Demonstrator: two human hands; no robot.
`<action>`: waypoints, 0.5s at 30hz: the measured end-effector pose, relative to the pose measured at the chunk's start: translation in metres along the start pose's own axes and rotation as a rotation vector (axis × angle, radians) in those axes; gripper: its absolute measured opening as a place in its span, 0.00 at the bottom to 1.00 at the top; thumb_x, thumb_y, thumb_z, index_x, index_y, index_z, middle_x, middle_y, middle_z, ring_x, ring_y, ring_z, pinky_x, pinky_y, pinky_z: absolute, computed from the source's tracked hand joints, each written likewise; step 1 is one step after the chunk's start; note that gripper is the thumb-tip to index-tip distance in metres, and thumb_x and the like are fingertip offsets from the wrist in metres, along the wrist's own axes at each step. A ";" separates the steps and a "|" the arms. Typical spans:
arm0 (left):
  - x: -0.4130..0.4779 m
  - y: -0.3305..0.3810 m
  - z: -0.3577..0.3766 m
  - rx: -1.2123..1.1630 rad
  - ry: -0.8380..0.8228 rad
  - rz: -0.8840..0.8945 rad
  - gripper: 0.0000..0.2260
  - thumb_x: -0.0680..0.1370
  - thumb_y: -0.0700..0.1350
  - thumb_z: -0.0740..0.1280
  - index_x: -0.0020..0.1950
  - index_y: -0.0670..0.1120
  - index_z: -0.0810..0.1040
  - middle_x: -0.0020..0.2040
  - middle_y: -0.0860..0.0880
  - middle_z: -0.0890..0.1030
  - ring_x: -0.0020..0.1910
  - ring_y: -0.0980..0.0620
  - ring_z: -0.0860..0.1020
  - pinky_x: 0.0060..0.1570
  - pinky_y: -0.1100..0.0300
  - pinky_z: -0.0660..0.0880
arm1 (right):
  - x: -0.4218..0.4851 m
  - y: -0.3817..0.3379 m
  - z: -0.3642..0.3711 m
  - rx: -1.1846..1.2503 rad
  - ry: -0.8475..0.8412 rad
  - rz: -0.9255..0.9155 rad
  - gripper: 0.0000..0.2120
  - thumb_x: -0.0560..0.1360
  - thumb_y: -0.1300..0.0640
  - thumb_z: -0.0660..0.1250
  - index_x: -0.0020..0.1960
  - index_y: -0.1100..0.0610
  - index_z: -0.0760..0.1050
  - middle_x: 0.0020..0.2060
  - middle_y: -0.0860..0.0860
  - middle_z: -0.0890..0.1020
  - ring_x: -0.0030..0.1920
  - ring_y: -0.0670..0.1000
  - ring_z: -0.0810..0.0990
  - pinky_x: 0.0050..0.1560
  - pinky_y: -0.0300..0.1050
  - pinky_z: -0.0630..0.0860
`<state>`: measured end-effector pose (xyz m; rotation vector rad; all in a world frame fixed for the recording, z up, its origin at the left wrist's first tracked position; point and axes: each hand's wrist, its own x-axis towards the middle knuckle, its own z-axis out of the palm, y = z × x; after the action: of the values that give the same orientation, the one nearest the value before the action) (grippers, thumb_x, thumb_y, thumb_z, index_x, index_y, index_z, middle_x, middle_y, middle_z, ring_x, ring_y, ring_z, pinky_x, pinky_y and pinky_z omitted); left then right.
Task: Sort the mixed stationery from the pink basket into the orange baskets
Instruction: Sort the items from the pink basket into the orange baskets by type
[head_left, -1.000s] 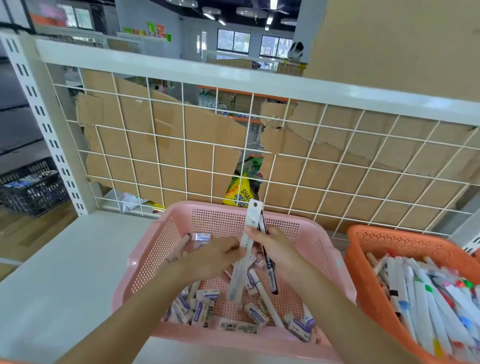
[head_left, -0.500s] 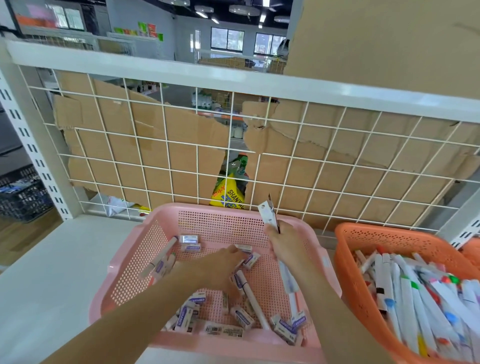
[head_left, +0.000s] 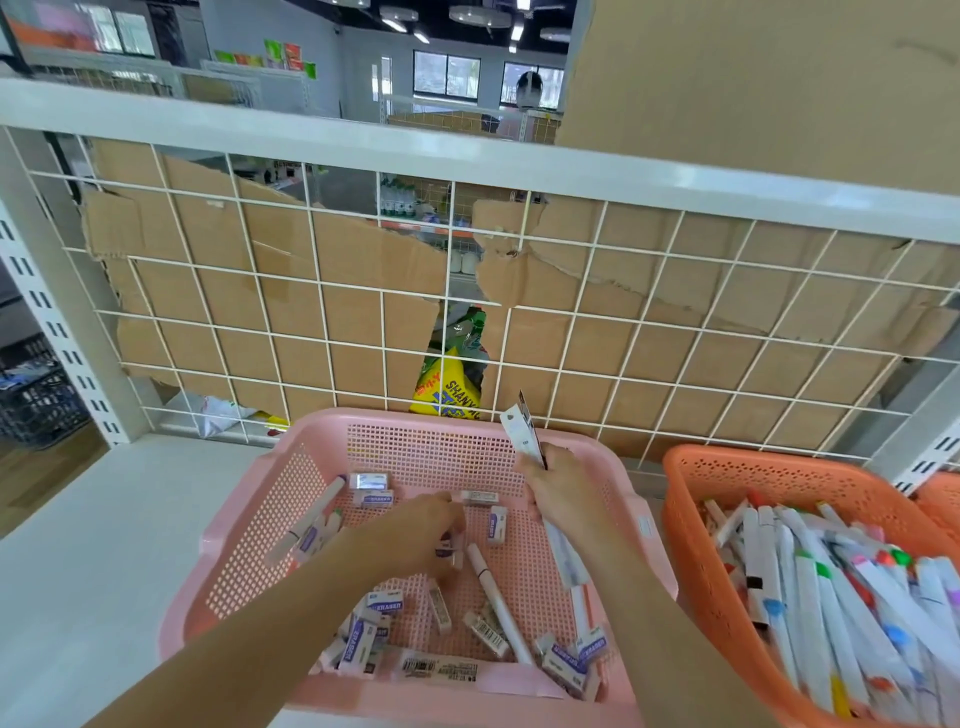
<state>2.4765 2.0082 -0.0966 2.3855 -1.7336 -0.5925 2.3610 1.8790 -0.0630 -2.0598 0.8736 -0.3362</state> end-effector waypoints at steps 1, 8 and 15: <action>0.000 0.000 -0.001 0.004 -0.008 -0.010 0.21 0.71 0.47 0.73 0.61 0.44 0.72 0.59 0.48 0.72 0.54 0.50 0.74 0.48 0.63 0.68 | 0.000 0.000 0.000 -0.012 -0.004 0.002 0.11 0.81 0.56 0.55 0.53 0.61 0.73 0.29 0.53 0.74 0.25 0.47 0.71 0.30 0.40 0.70; -0.005 -0.004 -0.010 0.026 0.082 -0.036 0.17 0.71 0.49 0.73 0.55 0.45 0.74 0.49 0.51 0.71 0.46 0.54 0.71 0.44 0.63 0.68 | -0.003 -0.004 -0.003 -0.331 0.083 -0.070 0.11 0.80 0.56 0.55 0.59 0.59 0.70 0.39 0.50 0.76 0.32 0.47 0.73 0.34 0.46 0.74; -0.030 0.001 -0.043 -0.055 0.345 0.046 0.11 0.70 0.49 0.73 0.48 0.51 0.74 0.44 0.57 0.70 0.44 0.57 0.72 0.43 0.65 0.69 | -0.031 -0.026 -0.045 -0.500 0.303 -0.184 0.09 0.80 0.55 0.55 0.57 0.58 0.67 0.44 0.55 0.78 0.46 0.58 0.78 0.39 0.46 0.67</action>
<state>2.4838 2.0308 -0.0501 2.2412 -1.5942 -0.2019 2.3270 1.8833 -0.0125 -2.6073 1.0270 -0.5893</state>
